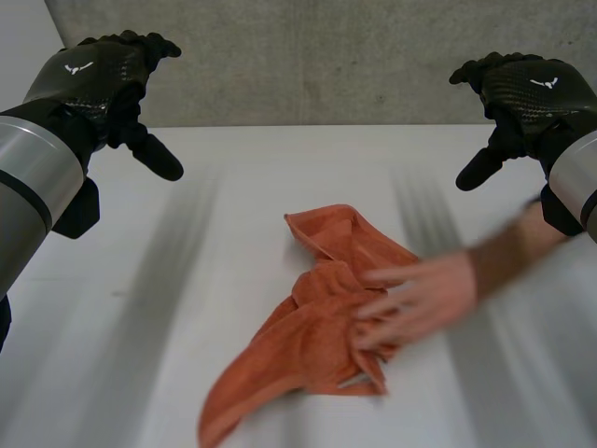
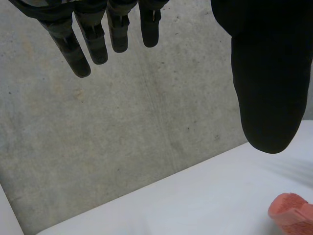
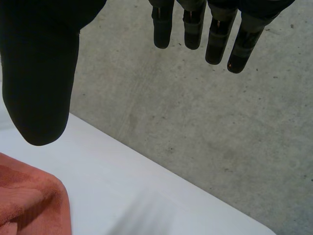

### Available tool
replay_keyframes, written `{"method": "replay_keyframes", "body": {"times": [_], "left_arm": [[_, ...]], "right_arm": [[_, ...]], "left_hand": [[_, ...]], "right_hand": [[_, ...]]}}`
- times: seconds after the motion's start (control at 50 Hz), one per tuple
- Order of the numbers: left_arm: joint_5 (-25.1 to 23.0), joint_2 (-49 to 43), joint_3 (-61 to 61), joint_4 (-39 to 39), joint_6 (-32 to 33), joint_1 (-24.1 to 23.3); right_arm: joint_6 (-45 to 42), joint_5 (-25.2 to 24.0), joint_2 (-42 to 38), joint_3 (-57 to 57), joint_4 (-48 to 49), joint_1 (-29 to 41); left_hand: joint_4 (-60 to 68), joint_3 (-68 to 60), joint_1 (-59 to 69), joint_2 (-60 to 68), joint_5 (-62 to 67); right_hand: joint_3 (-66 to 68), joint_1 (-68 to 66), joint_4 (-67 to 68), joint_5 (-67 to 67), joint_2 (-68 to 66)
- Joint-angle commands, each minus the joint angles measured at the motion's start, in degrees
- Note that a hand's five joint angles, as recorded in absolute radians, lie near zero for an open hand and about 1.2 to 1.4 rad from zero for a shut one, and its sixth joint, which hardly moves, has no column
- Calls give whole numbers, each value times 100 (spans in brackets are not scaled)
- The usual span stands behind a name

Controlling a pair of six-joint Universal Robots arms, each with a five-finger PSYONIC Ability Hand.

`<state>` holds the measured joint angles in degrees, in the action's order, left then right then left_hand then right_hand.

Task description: Fold the laundry

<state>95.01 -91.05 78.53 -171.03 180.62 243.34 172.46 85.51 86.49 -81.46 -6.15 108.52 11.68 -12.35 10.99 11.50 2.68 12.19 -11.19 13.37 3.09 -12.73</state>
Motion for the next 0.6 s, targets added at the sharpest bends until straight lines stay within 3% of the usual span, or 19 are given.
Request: {"method": "replay_keyframes", "body": {"times": [0.02,0.26,0.4,0.5,0.6], "left_arm": [[0,-9,30,0,0,-6],[0,-53,66,9,0,-49],[35,-97,109,61,-9,-199],[44,-106,356,88,-35,-419],[79,-53,1434,62,-53,-673]], "right_arm": [[-2,-16,0,-2,0,2],[-107,-43,-26,-2,0,11],[-555,-411,-211,-2,-79,99],[-1265,-684,-404,-63,-246,213],[-1960,-1000,-466,-204,-475,440]], "left_hand": [[-168,235,-99,-150,-268],[-168,235,-99,-150,-268],[-163,230,-95,-146,-263],[-96,163,-27,-78,-196],[-12,79,57,5,-112]], "right_hand": [[-219,119,-337,-309,273],[-219,119,-337,-309,273],[-219,119,-337,-309,273],[-219,119,-337,-309,273],[-219,119,-337,-309,273]]}}
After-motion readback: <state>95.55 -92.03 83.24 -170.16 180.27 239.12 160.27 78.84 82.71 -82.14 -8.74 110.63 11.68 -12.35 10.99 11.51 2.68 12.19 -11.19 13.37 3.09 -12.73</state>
